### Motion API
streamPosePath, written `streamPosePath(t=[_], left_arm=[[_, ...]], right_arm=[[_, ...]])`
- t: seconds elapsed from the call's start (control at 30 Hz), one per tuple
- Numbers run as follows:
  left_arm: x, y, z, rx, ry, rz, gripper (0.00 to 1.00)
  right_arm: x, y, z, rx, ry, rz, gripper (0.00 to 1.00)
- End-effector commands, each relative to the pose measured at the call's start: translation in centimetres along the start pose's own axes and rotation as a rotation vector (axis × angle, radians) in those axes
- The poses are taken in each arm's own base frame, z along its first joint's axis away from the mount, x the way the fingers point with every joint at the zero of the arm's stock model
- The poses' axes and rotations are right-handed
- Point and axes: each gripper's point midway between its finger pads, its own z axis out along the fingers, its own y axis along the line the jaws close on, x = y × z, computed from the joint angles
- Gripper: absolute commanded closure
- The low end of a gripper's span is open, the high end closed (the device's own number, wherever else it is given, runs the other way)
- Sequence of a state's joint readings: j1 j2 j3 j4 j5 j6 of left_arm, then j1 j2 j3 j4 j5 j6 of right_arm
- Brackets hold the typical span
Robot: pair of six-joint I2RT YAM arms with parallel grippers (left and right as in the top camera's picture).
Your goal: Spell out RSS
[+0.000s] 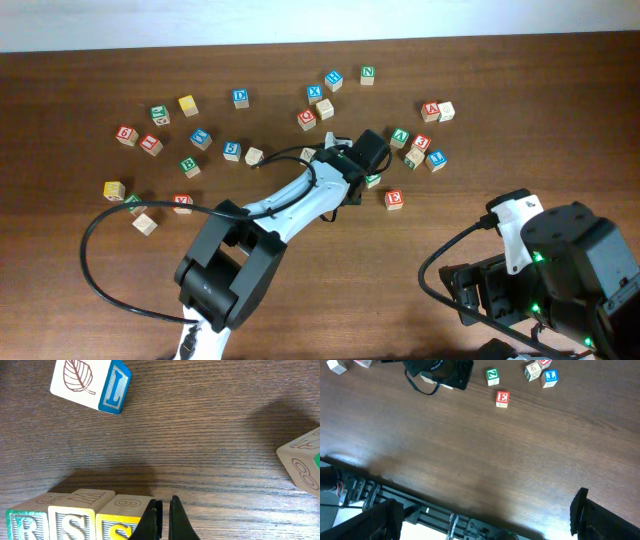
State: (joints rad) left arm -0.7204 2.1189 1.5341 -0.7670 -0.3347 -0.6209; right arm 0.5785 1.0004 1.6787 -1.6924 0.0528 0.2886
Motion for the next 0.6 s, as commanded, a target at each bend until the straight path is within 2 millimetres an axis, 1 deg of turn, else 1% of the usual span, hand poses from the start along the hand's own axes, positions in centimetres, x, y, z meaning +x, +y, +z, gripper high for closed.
streamPosePath(t=[0.0,0.1,0.13,0.2,0.27,0.3,0.33,0.4,0.5,0.53,0.57], left_arm=[[-0.3,0.6,-0.4,-0.017,-0.010,0.012,1.00],[-2.3,0.8,-4.3,0.034,-0.082,-0.016,1.00],[-3.2,1.0,-6.3,0.060,-0.122,-0.003,1.00],[-3.9,1.8,-9.0,0.080,-0.159,0.029,1.00],[-3.7,2.7,-11.2,0.094,-0.165,0.058,1.00],[-3.1,3.2,-12.8,0.114,-0.154,0.098,1.00],[-2.5,4.1,-14.0,0.110,-0.145,0.110,1.00],[-1.4,5.5,-15.6,0.102,-0.136,0.149,1.00],[0.7,7.6,-16.9,0.104,-0.147,0.186,1.00],[1.8,8.5,-17.3,0.110,-0.159,0.186,1.00],[3.5,9.9,-17.7,0.124,-0.183,0.177,1.00]], right_arm=[[0.1,-0.2,0.0,0.012,0.002,0.006,0.02],[0.1,-0.2,0.0,0.012,0.002,0.006,0.02],[0.1,-0.2,0.0,0.012,0.002,0.006,0.02],[0.1,-0.2,0.0,0.012,0.002,0.006,0.02],[0.1,-0.2,0.0,0.012,0.002,0.006,0.02],[0.1,-0.2,0.0,0.012,0.002,0.006,0.02],[0.1,-0.2,0.0,0.012,0.002,0.006,0.02],[0.1,-0.2,0.0,0.012,0.002,0.006,0.02],[0.1,-0.2,0.0,0.012,0.002,0.006,0.02],[0.1,-0.2,0.0,0.012,0.002,0.006,0.02],[0.1,-0.2,0.0,0.012,0.002,0.006,0.02]])
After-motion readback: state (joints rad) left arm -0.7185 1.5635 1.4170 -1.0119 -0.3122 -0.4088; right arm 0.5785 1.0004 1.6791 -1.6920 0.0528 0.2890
